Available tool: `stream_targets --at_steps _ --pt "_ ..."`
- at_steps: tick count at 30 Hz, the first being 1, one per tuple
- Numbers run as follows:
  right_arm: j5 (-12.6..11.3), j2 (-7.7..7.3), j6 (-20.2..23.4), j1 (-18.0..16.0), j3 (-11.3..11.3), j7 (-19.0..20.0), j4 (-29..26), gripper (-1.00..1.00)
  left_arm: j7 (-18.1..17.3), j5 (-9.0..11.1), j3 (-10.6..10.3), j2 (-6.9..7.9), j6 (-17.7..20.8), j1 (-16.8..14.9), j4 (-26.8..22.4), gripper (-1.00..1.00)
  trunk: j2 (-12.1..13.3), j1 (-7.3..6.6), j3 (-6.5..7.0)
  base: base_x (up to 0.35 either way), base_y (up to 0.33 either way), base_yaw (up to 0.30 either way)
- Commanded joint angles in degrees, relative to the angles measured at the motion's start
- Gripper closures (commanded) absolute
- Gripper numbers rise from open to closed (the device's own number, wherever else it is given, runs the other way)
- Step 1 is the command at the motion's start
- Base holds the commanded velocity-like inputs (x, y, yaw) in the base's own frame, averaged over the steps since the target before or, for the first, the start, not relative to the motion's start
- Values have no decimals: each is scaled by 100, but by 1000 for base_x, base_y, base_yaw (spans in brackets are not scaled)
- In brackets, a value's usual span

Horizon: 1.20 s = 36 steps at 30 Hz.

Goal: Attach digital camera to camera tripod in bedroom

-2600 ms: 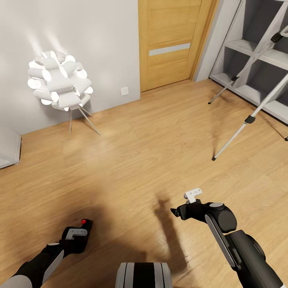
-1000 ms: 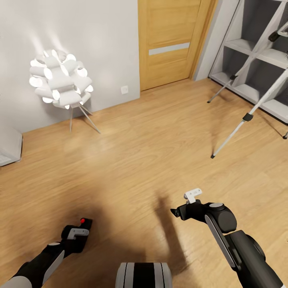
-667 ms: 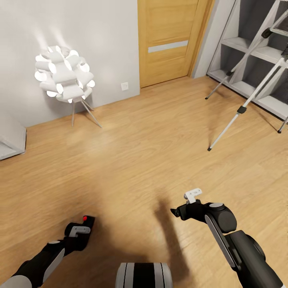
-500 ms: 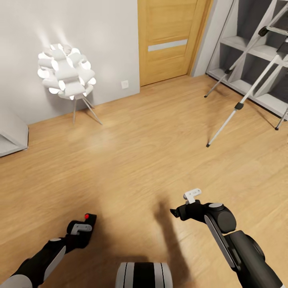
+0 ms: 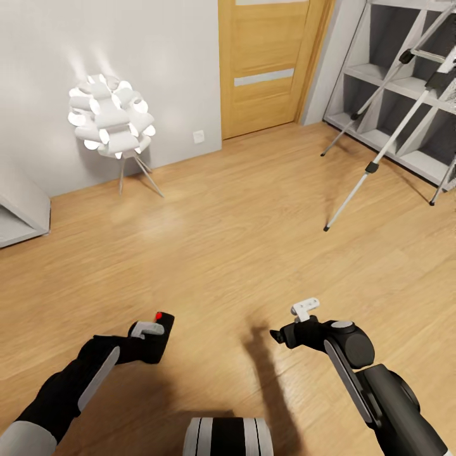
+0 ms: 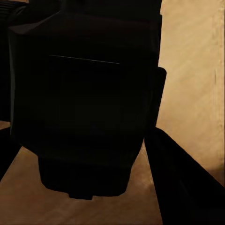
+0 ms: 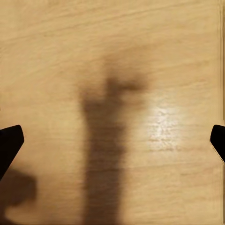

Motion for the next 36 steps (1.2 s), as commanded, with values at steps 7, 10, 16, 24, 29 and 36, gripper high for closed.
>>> stream_targets --at_steps 7,10,16,24,29,36 --pt "-31 -79 25 -56 -187 12 -5 -100 8 -55 219 -226 1128 26 -1204 100 8 -18 151 -6 0 0" --pt "-31 -100 25 -70 -458 34 -5 -100 12 -44 245 -306 1318 28 -1521 100 12 -26 218 -2 0 0" --pt "-31 -120 -46 -82 -781 53 -5 -100 8 8 248 -429 1435 45 -1878 100 20 -42 351 0 0 0" --pt "-32 -249 -195 -72 -887 63 -5 -100 15 -11 191 -728 1435 82 -1996 100 31 -62 528 0 0 0" --pt "-32 -356 -410 -63 -904 70 -5 -100 9 21 30 -851 1435 -15 -2045 100 38 -75 639 0 0 0" --pt "-32 -384 -492 -89 -908 533 -5 -100 8 31 -178 -978 1435 -225 -2039 100 47 -93 794 0 0 0"
